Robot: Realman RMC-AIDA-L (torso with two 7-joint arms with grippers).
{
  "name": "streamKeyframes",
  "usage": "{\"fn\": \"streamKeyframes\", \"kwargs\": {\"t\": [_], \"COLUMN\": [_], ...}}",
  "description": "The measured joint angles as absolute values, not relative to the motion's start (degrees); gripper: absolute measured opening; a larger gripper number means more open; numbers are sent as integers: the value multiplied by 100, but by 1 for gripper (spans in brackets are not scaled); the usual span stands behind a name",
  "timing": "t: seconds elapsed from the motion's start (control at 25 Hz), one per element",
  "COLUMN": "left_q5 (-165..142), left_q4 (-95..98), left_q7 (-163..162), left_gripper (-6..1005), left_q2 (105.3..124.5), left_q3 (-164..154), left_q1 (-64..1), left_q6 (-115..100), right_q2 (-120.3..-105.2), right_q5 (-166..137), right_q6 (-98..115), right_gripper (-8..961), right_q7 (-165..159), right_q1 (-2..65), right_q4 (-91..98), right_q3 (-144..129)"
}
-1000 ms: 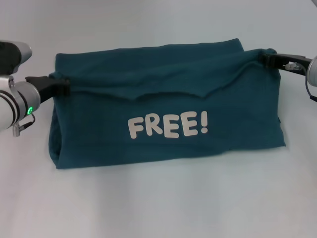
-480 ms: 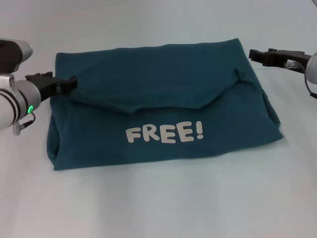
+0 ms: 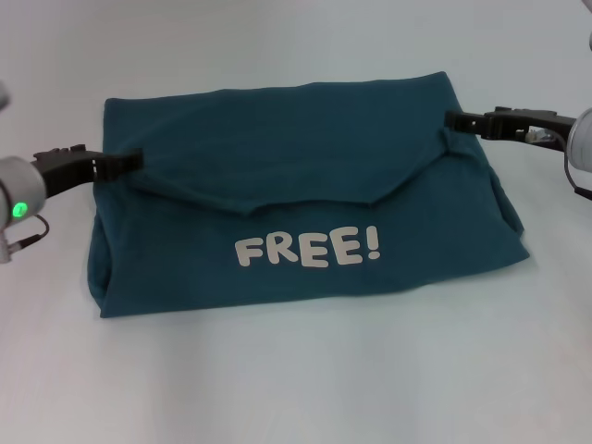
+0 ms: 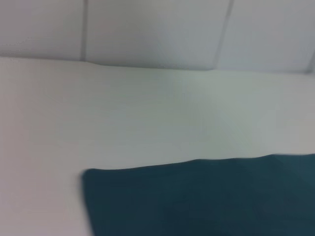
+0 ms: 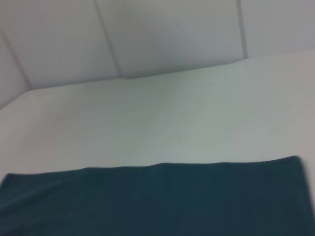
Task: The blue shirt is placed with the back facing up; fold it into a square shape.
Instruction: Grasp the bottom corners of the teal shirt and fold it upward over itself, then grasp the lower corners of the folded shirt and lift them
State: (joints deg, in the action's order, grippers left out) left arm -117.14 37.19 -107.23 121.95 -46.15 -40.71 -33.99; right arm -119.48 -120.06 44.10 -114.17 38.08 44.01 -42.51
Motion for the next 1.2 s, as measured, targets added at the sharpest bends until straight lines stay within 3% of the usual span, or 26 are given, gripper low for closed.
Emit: {"fn": "streamKeyframes", "kwargs": {"t": [0.2,0.52,1.2], "left_q5": [-12184,-13765,-14581], "left_q4": [4698,5924,5601], "left_q7": [-11515,-13014,-13489], "left_gripper": [924,921,885], "left_q2": [12026,12014,12073], "left_q3": [-4441,-4438,-4510], "left_q1": [-3519,-3152,-3334], "left_q6": [-5319,-7285,-6993], "right_q2": [-11944,-11925,-11928], "right_q5": [-12009,-12051,-12109], "right_q6": [4971,5763,5960], "right_gripper": [931,927,922], "right_q7": [-11433,-11601,-11707], "right_q1": [3578,3396,3269], "right_q4": [4782,5037,5069], "right_q3": [-4259,-4289,-4289]}}
